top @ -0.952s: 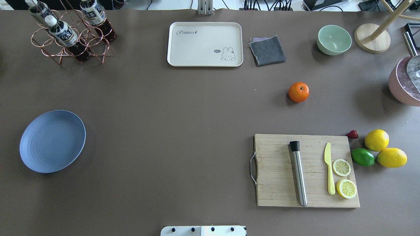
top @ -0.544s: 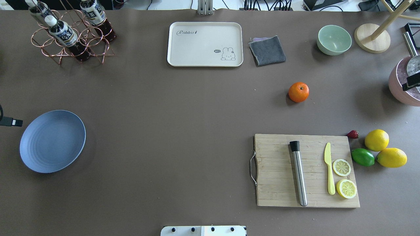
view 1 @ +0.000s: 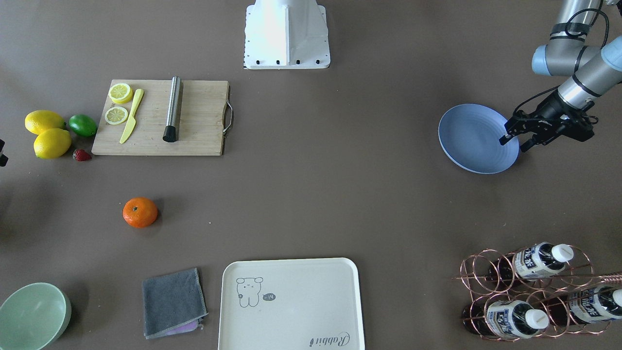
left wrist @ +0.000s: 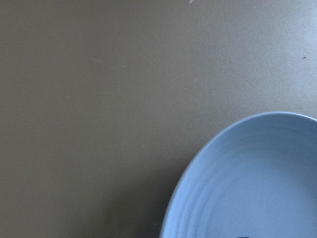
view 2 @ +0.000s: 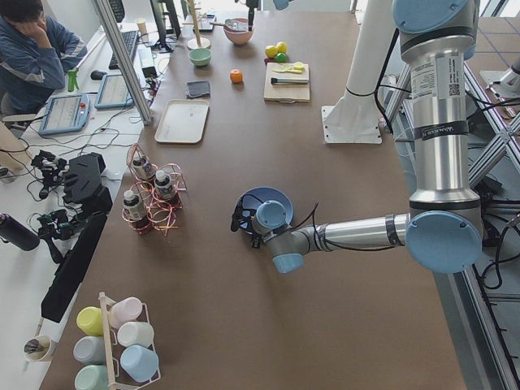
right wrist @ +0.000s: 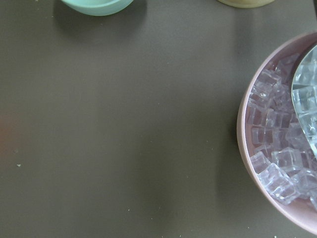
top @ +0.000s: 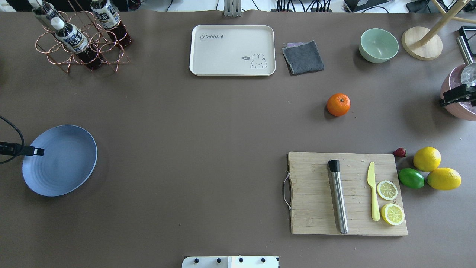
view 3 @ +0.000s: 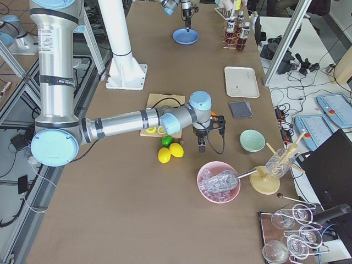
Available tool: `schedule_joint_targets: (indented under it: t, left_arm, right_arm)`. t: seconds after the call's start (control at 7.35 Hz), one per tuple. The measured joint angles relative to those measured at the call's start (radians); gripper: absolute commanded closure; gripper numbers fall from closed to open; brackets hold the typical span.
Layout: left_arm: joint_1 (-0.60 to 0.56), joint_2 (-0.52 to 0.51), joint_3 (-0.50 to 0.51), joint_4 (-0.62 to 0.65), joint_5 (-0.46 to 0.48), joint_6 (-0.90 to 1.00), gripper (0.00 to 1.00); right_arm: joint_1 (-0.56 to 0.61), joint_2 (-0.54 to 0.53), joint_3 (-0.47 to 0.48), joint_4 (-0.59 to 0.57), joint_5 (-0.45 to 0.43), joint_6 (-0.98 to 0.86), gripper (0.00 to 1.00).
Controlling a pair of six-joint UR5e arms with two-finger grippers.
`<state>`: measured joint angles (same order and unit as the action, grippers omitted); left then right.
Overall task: Pick orange to plate
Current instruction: 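Move the left gripper to the edge of the blue plate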
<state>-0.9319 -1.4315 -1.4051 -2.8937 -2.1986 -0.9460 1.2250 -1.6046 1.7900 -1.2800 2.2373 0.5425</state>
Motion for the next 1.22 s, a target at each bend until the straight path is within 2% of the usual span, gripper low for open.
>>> schedule_joint_targets:
  t: [0.54,0.68,0.82,1.09,1.22]
  left_arm:
    - [0.005,0.033,0.001,-0.034,-0.005,0.005,0.64]
    - [0.005,0.037,0.001,-0.04,-0.006,0.005,0.72]
    - [0.005,0.038,0.002,-0.042,-0.007,0.006,0.98]
    - [0.005,0.039,-0.001,-0.042,-0.014,0.002,1.0]
    - [-0.002,0.036,-0.007,-0.042,-0.055,-0.002,1.0]
  right_arm:
    - [-0.001,0.0,-0.001,0.001,-0.002,0.001,0.01]
    - [-0.001,0.0,-0.001,0.001,-0.002,0.001,0.01]
    - [-0.001,0.0,-0.001,0.001,-0.002,0.0,0.01]
    - [-0.001,0.0,-0.001,0.001,-0.002,-0.001,0.01]
    - [-0.001,0.0,-0.001,0.001,-0.002,-0.001,0.0]
